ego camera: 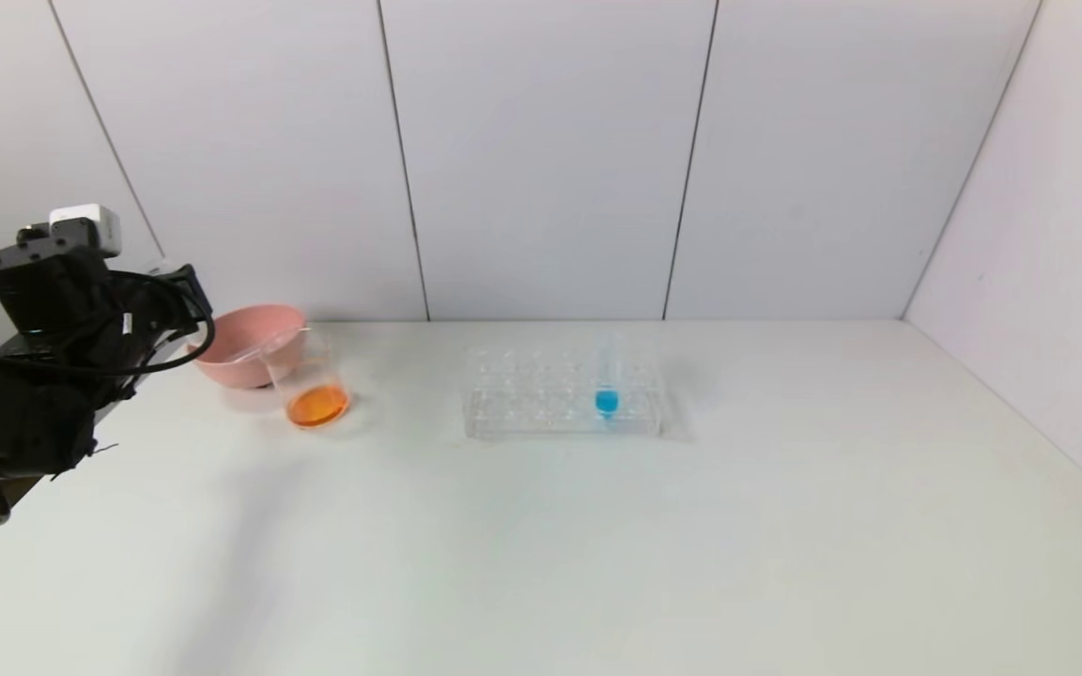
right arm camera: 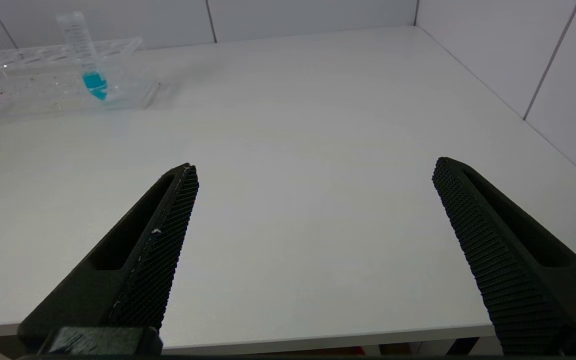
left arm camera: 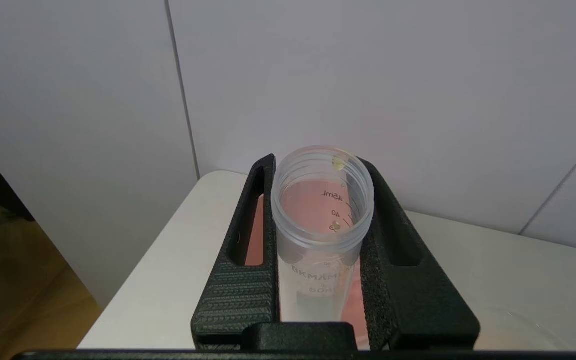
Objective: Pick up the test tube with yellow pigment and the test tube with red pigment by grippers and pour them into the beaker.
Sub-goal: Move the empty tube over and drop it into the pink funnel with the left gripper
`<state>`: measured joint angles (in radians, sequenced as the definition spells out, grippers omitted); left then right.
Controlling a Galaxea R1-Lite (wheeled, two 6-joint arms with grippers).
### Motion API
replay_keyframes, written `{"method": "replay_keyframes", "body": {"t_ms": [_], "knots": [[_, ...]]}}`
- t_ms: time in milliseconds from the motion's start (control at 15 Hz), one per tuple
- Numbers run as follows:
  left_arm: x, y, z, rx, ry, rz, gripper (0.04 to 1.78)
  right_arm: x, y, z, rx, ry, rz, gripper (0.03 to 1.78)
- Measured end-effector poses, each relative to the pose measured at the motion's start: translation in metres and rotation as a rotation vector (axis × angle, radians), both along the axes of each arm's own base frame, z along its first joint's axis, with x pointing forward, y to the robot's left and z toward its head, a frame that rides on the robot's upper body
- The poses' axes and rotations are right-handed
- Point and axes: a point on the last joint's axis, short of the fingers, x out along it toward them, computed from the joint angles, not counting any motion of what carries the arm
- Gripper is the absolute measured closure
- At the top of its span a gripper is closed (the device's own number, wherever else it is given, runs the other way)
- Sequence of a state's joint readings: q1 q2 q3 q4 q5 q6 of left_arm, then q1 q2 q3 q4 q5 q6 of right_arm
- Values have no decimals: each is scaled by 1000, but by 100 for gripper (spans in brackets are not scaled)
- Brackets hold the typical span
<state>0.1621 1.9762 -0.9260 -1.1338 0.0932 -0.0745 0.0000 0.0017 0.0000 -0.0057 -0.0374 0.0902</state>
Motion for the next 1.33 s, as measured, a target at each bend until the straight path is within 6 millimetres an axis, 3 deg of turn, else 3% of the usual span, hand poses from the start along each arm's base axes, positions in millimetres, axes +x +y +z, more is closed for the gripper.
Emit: {"method": "replay_keyframes", "body": {"t_ms": [400,667,1333], "knots": [[61,9,-13,59,19,88,136,0,0,0,0,0,0,10],[70,9,-25,65,33,86,136,0,0,0,0,0,0,10],[70,9,-27,63,34,88,136,0,0,0,0,0,0,10]]}}
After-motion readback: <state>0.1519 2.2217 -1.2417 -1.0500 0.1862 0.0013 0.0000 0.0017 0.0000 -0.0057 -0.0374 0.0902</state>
